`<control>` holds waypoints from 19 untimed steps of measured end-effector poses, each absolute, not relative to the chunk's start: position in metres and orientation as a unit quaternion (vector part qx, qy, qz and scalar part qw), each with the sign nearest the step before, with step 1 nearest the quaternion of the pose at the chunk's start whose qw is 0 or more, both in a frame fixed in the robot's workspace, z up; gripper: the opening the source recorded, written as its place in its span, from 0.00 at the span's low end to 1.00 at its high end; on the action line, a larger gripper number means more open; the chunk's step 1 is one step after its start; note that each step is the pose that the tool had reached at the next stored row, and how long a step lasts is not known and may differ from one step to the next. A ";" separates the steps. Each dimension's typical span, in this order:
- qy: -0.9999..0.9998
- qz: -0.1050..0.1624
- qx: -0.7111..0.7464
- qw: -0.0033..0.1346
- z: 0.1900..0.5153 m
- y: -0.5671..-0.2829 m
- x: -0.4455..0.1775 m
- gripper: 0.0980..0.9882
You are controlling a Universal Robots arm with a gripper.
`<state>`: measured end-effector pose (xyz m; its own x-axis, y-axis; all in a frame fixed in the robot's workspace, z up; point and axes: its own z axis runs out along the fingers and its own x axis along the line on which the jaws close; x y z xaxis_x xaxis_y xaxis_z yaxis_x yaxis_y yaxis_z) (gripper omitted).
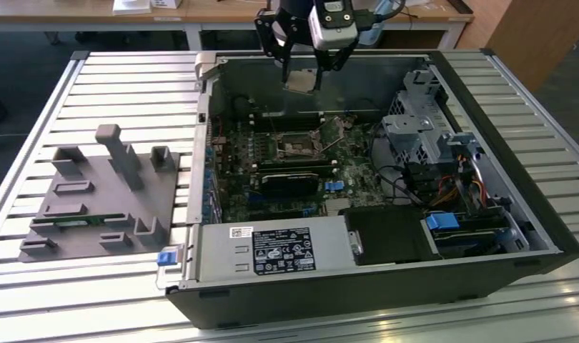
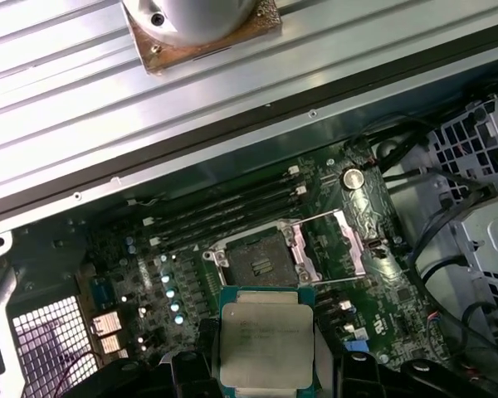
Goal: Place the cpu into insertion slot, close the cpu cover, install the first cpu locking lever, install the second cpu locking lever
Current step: 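Place the cpu into insertion slot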
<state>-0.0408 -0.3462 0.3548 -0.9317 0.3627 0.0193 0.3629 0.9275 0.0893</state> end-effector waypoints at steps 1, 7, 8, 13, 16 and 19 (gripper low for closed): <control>-0.981 -0.046 -0.188 0.001 0.355 -0.346 -0.041 0.50; -0.977 -0.046 -0.210 0.000 0.354 -0.346 -0.041 0.50; -0.976 -0.046 -0.215 0.000 0.353 -0.346 -0.041 0.50; -0.968 -0.046 -0.245 -0.002 0.352 -0.346 -0.041 0.50; -0.963 -0.046 -0.266 -0.003 0.351 -0.346 -0.041 0.50; -0.957 -0.046 -0.287 -0.004 0.350 -0.346 -0.041 0.50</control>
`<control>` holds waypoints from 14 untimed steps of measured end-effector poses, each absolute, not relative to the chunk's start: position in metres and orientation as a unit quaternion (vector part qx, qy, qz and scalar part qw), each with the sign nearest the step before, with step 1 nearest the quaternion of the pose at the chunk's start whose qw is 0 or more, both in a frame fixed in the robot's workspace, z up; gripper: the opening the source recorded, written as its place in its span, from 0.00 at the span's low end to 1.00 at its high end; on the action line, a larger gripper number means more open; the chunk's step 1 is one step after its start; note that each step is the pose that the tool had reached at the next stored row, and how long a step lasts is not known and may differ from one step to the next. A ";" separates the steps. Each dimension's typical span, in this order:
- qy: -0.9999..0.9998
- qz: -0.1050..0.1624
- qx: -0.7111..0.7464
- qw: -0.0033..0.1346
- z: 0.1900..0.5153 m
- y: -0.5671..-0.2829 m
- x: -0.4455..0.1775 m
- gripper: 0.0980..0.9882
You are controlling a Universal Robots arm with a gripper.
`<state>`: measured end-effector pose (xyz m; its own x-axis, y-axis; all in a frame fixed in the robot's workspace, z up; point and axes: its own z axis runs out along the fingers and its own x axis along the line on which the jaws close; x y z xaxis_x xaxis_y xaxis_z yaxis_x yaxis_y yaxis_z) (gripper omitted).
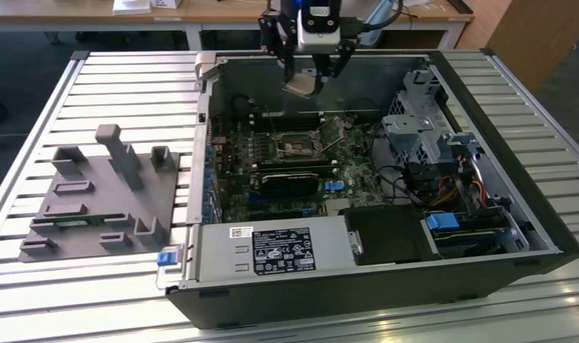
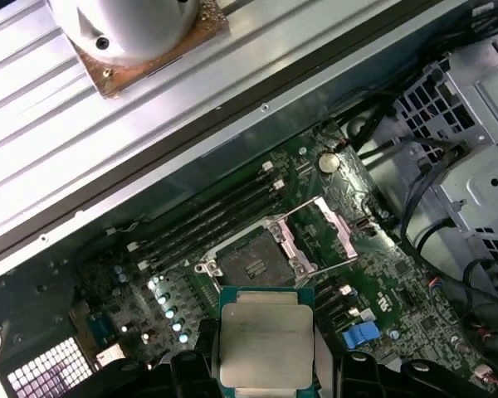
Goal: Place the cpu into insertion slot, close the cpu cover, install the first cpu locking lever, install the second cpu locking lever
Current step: 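Place the cpu into insertion slot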
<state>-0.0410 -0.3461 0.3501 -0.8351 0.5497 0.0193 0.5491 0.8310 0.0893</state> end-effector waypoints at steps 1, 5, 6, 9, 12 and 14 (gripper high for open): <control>0.955 0.046 0.293 0.004 0.350 -0.346 -0.041 0.50; 0.947 0.045 0.319 0.005 0.349 -0.346 -0.041 0.50; 0.945 0.045 0.324 0.005 0.348 -0.346 -0.041 0.50; 0.940 0.045 0.339 0.006 0.348 -0.346 -0.041 0.50; 0.934 0.045 0.353 0.007 0.347 -0.346 -0.041 0.50; 0.931 0.045 0.361 0.007 0.346 -0.346 -0.041 0.50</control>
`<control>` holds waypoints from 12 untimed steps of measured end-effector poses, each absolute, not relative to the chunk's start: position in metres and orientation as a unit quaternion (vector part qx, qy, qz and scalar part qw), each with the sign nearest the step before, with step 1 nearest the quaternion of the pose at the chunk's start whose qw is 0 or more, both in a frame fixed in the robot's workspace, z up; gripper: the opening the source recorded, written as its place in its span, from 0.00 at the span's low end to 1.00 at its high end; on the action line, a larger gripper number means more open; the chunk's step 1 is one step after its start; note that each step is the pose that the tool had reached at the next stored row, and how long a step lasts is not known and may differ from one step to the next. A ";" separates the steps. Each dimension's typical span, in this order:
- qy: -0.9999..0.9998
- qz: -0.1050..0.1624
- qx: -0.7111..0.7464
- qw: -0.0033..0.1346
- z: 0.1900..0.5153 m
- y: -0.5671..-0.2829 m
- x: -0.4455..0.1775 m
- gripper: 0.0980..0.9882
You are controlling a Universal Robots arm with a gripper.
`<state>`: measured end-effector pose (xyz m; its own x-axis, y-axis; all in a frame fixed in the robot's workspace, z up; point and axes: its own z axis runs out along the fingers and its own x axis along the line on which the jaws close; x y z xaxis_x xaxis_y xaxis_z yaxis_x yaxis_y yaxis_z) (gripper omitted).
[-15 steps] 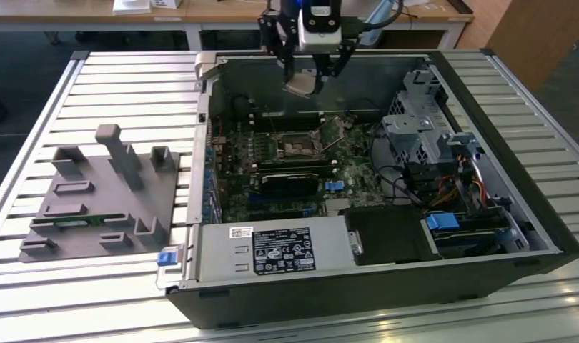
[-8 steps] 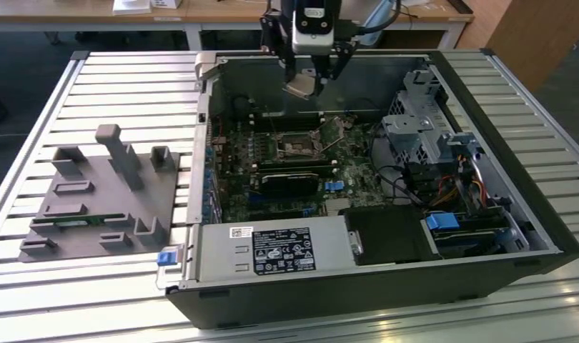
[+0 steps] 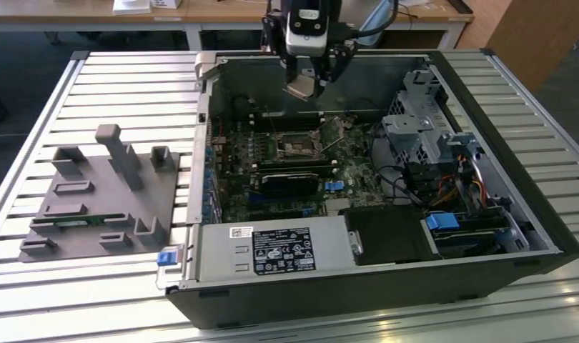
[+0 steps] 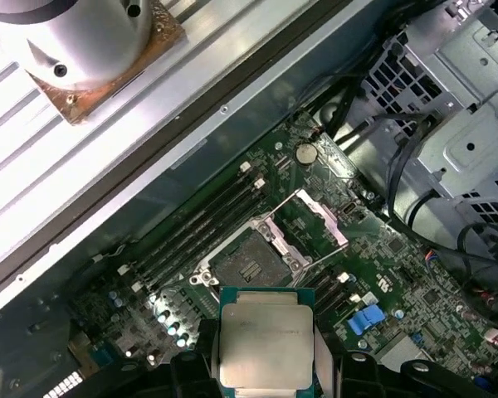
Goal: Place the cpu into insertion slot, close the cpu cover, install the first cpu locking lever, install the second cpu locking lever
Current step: 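Place the cpu into insertion slot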
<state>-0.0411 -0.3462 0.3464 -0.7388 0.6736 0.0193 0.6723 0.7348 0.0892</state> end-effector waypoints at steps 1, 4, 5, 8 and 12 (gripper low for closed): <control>0.930 0.045 0.364 0.007 0.346 -0.346 -0.041 0.50; 0.927 0.045 0.373 0.008 0.345 -0.346 -0.041 0.50; 0.925 0.045 0.376 0.008 0.345 -0.346 -0.041 0.50; 0.922 0.044 0.385 0.008 0.344 -0.346 -0.041 0.50; 0.919 0.044 0.392 0.008 0.342 -0.346 -0.041 0.50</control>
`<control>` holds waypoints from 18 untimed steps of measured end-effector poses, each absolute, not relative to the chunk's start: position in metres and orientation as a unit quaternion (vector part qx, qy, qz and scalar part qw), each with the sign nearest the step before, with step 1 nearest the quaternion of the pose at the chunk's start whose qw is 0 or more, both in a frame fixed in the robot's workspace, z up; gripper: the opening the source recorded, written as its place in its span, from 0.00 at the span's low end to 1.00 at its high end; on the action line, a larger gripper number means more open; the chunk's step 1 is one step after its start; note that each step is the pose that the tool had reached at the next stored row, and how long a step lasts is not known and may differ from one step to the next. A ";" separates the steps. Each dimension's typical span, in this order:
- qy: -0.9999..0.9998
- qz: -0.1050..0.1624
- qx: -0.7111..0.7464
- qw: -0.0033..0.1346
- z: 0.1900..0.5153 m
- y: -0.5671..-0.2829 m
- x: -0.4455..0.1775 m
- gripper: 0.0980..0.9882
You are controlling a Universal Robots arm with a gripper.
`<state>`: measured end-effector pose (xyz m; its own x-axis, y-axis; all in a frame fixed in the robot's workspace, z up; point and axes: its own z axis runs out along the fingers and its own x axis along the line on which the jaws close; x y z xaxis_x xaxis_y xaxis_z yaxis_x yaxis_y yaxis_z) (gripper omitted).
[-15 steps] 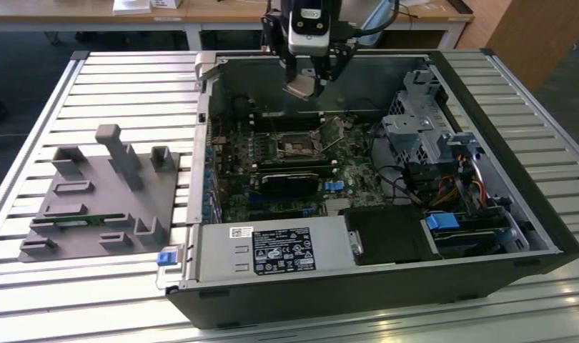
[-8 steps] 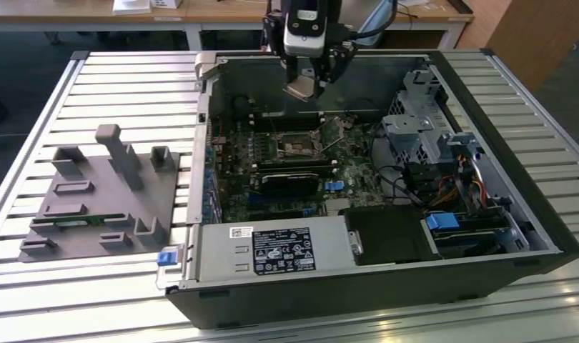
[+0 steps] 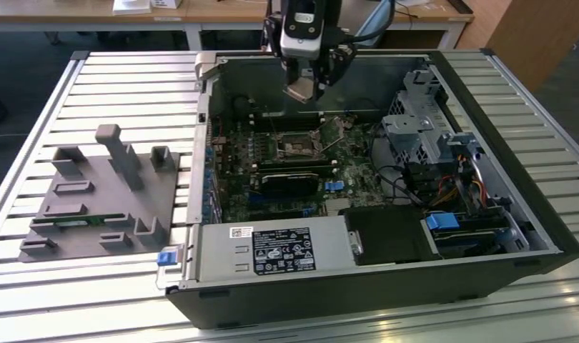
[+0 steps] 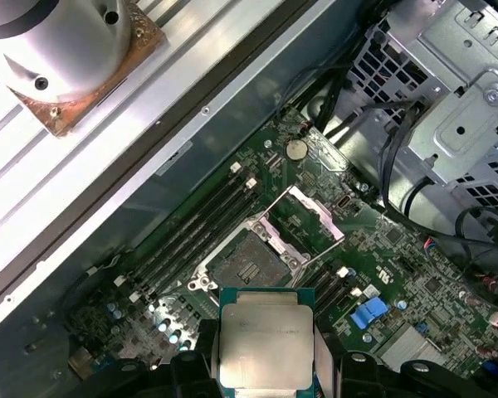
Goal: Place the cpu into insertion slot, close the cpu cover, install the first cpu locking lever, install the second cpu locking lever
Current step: 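Place the cpu into insertion slot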
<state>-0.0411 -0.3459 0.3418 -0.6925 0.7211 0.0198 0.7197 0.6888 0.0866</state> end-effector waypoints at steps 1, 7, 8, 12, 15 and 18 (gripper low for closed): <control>0.919 0.044 0.393 0.008 0.341 -0.346 -0.041 0.50; 0.916 0.043 0.400 0.008 0.338 -0.346 -0.041 0.50; 0.915 0.042 0.401 0.008 0.337 -0.346 -0.041 0.50; 0.914 0.042 0.405 0.008 0.334 -0.346 -0.041 0.50; 0.913 0.040 0.406 0.005 0.330 -0.346 -0.041 0.50; 0.912 0.040 0.408 0.004 0.324 -0.346 -0.041 0.50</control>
